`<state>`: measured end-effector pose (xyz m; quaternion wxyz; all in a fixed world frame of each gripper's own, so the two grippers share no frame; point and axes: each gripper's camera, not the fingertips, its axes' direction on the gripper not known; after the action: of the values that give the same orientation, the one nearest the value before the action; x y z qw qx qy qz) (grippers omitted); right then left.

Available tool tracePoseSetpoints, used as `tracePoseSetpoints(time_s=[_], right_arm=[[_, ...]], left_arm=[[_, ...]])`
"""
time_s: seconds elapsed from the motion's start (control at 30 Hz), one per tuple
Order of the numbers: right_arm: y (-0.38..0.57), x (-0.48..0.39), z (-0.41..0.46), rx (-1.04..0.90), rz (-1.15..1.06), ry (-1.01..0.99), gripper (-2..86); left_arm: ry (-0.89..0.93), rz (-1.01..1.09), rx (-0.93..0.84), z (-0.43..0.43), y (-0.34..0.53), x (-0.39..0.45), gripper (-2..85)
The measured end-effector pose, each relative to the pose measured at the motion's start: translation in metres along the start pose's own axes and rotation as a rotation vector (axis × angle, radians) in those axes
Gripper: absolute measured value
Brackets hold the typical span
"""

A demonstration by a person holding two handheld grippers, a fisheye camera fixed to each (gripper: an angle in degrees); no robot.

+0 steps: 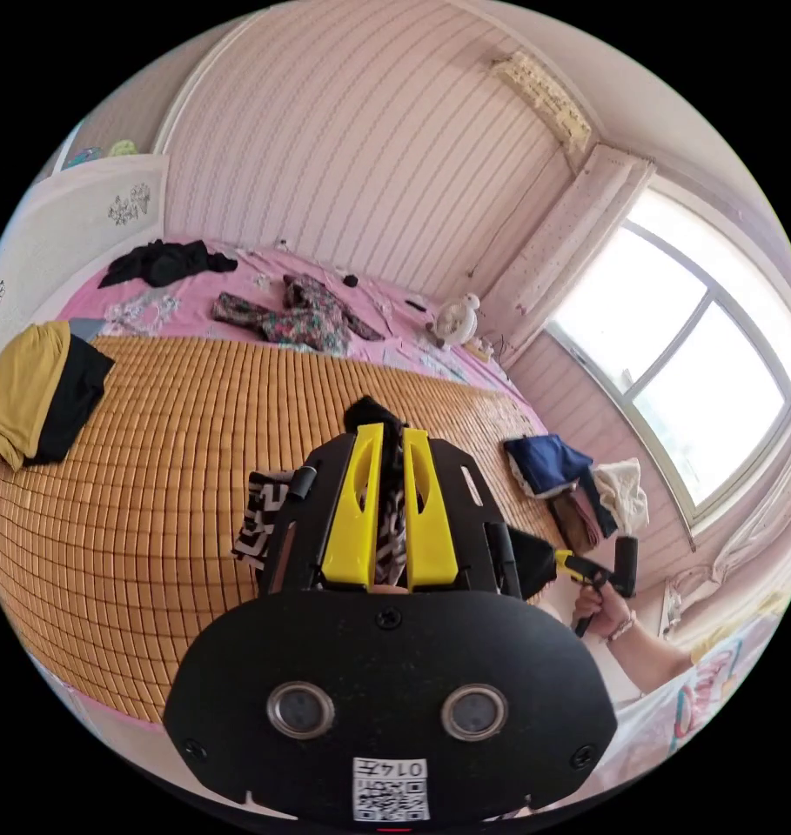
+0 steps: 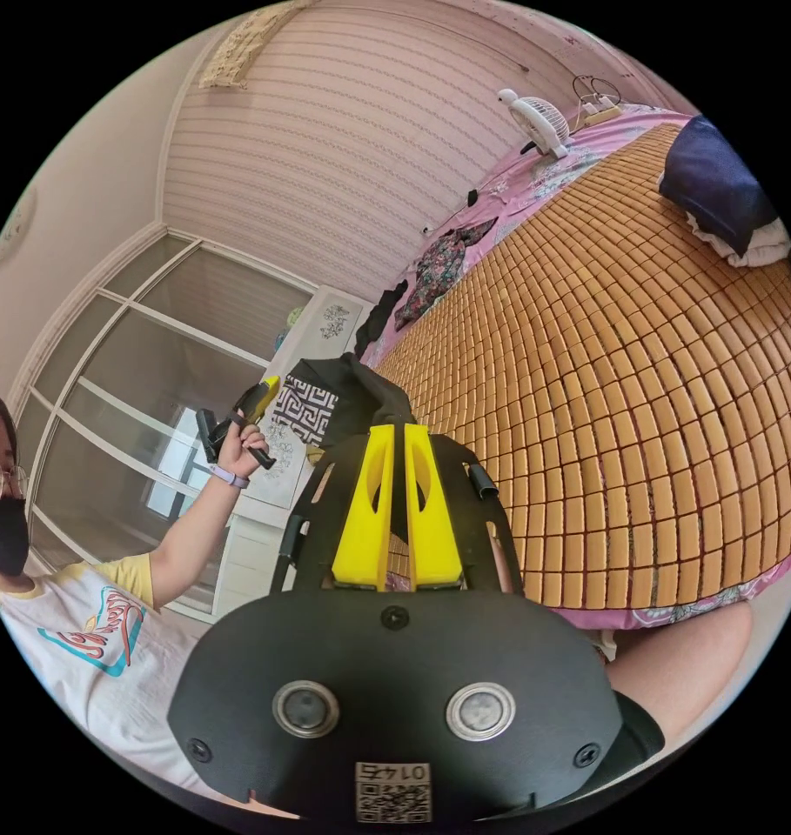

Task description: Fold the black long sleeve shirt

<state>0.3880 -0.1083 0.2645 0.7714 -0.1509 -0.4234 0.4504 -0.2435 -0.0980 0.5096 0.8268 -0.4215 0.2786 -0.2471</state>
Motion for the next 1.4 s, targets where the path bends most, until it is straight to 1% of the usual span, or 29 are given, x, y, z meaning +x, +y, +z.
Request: tracePoseSetpoints(time_s=[0.03, 0.07, 0.1, 0.17, 0.2, 0.23, 0.27, 0.33, 0.37, 0.43, 0.5, 0.53, 0.6, 0.63, 0.67, 0.73, 0.77, 0.8, 0.87, 0.9, 0.97, 1.0, 1.07, 1.13, 1.2, 1.23, 1.3, 1.37, 1.4], right_arm=[[0.002, 0.008, -0.003, 0.0, 0.032, 0.028, 1.1], [0.006, 0.018, -0.004, -0.008, 0.073, 0.055, 1.1], [0.008, 0.024, -0.004, -0.011, 0.093, 0.072, 1.1], [0.022, 0.043, -0.002, -0.046, 0.14, 0.179, 1.1], [0.025, 0.047, 0.0, -0.059, 0.15, 0.207, 1.1], [0.032, 0.053, 0.002, -0.082, 0.167, 0.244, 1.1], [0.038, 0.057, 0.004, -0.101, 0.179, 0.259, 1.1], [0.045, 0.058, 0.006, -0.116, 0.181, 0.276, 1.1], [0.046, 0.056, 0.008, -0.127, 0.174, 0.294, 1.0], [0.046, 0.049, 0.011, -0.136, 0.149, 0.306, 1.0], [0.042, 0.037, 0.014, -0.123, 0.098, 0.322, 3.5], [0.039, 0.028, 0.018, -0.118, 0.062, 0.363, 5.1], [0.035, 0.02, 0.028, -0.125, 0.032, 0.441, 7.6], [0.032, 0.018, 0.039, -0.157, 0.003, 0.478, 9.3], [0.031, 0.019, 0.05, -0.195, -0.018, 0.527, 10.9], [0.032, 0.022, 0.068, -0.264, -0.054, 0.611, 13.4], [0.033, 0.025, 0.08, -0.323, -0.057, 0.664, 11.8], [0.034, 0.024, 0.083, -0.33, -0.075, 0.671, 11.0], [0.036, 0.019, 0.089, -0.355, -0.12, 0.729, 7.9], [0.036, 0.018, 0.089, -0.355, -0.124, 0.736, 7.1], [0.036, 0.017, 0.08, -0.328, -0.105, 0.717, 4.0], [0.035, 0.016, 0.077, -0.323, -0.106, 0.665, 3.2], [0.032, 0.017, 0.07, -0.359, -0.073, 0.465, 1.6], [0.032, 0.01, 0.067, -0.352, -0.083, 0.426, 1.5], [0.032, 0.004, 0.064, -0.326, -0.096, 0.414, 1.4], [0.031, 0.003, 0.064, -0.309, -0.082, 0.396, 1.3], [0.03, 0.009, 0.066, -0.304, -0.04, 0.424, 1.2], [0.033, 0.018, 0.071, -0.309, -0.004, 0.503, 1.2], [0.034, 0.021, 0.073, -0.314, 0.006, 0.51, 1.2]], left_arm=[[0.005, -0.015, 0.063, -0.001, -0.013, 0.001, 4.5], [-0.004, -0.033, 0.08, -0.001, -0.017, 0.001, 4.9], [-0.02, -0.06, 0.076, 0.004, -0.018, 0.001, 5.9], [-0.017, -0.088, 0.021, 0.016, -0.001, 0.001, 7.3], [-0.012, -0.077, -0.033, 0.025, 0.021, 0.001, 8.2], [-0.035, -0.055, -0.12, 0.037, 0.05, 0.002, 9.1], [-0.063, -0.041, -0.169, 0.043, 0.066, 0.002, 9.6], [-0.215, -0.014, -0.341, 0.065, 0.133, -0.002, 10.5], [-0.236, -0.022, -0.383, 0.071, 0.147, -0.004, 10.5], [-0.275, -0.134, -0.487, 0.089, 0.188, -0.017, 10.5], [-0.283, -0.241, -0.51, 0.099, 0.201, -0.027, 10.5], [-0.283, -0.295, -0.525, 0.107, 0.203, -0.031, 10.5], [-0.319, -0.321, -0.566, 0.118, 0.201, -0.035, 10.5], [-0.391, -0.3, -0.604, 0.122, 0.197, -0.034, 9.1], [-0.401, -0.279, -0.618, 0.125, 0.195, -0.033, 8.3], [-0.381, -0.202, -0.67, 0.131, 0.188, -0.031, 5.4], [-0.366, -0.18, -0.683, 0.132, 0.187, -0.03, 4.7], [-0.34, -0.171, -0.697, 0.131, 0.185, -0.032, 3.3], [-0.299, -0.195, -0.662, 0.12, 0.18, -0.033, 1.1], [-0.249, -0.198, -0.602, 0.107, 0.173, -0.03, -0.4], [-0.171, -0.161, -0.504, 0.083, 0.155, -0.021, -0.3], [-0.114, -0.115, -0.442, 0.066, 0.138, -0.014, -0.3], [-0.07, -0.057, -0.378, 0.044, 0.108, -0.005, -0.3], [0.016, -0.026, -0.333, 0.031, 0.065, -0.001, -0.3], [-0.006, -0.025, -0.284, 0.03, 0.036, -0.002, -0.3], [-0.056, -0.022, -0.235, 0.034, 0.023, -0.003, 0.2], [-0.117, -0.077, -0.182, 0.045, 0.018, -0.011, 0.9], [-0.091, -0.164, -0.212, 0.062, 0.027, -0.02, 1.5], [-0.06, -0.195, -0.243, 0.074, 0.041, -0.024, 2.0]])
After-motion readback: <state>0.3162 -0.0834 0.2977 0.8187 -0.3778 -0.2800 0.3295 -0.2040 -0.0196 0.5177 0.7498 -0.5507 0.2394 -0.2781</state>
